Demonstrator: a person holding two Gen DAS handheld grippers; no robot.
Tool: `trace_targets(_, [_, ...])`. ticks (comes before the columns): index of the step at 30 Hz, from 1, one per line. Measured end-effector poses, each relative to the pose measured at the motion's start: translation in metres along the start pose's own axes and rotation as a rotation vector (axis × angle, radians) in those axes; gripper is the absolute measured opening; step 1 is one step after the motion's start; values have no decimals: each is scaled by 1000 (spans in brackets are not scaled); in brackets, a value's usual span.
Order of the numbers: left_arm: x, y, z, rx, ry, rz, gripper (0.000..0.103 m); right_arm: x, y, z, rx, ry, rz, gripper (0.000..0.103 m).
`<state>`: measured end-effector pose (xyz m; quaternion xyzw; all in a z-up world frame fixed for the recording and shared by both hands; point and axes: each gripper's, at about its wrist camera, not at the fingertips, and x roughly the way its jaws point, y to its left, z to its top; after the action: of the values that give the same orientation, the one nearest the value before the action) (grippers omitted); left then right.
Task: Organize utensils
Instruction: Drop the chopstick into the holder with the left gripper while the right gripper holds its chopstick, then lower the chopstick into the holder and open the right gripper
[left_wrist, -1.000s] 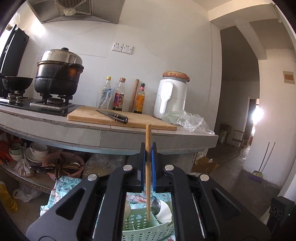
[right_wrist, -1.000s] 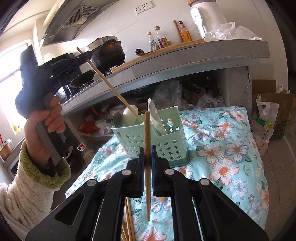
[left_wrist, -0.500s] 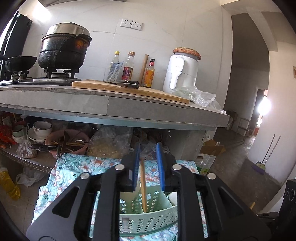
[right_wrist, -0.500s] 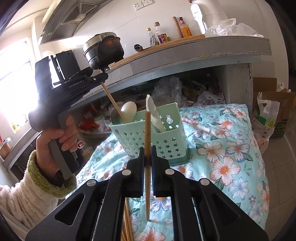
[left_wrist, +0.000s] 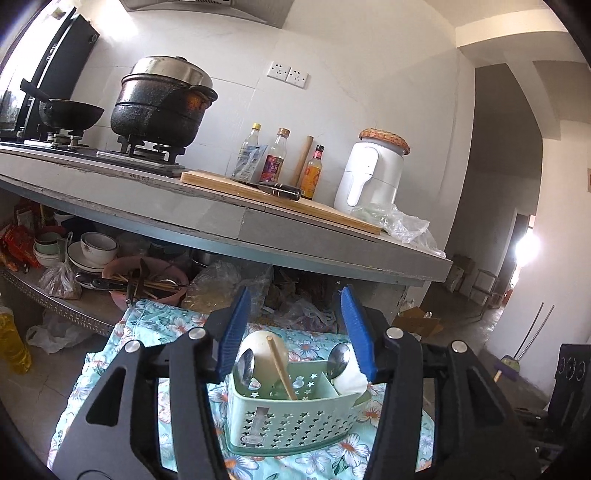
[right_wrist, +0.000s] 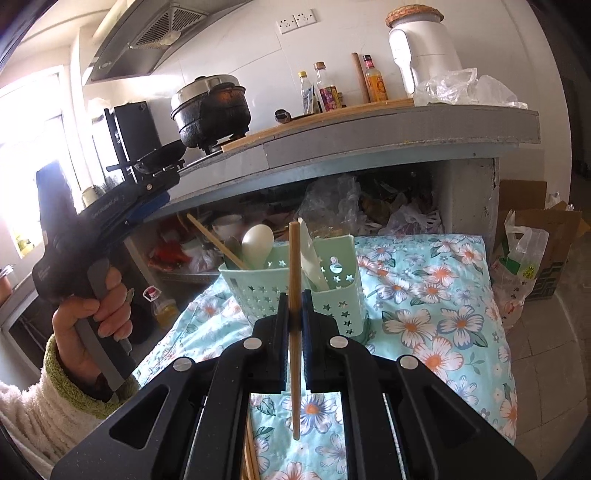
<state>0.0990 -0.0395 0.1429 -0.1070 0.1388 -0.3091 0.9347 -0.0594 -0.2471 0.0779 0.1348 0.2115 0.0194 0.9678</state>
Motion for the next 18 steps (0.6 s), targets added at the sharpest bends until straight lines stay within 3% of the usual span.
trace_targets(6, [-25,14,-25,-2,50,24,64,-12,11,30,-43,-76,9,7])
trace_targets(12, [-33,30,-76,-25,222,20,80,-24,30,73,-107,-186,34,7])
trace_targets(18, [-34,43,-133,-43,398,47,84,-27,54,116,-164,-308,60,7])
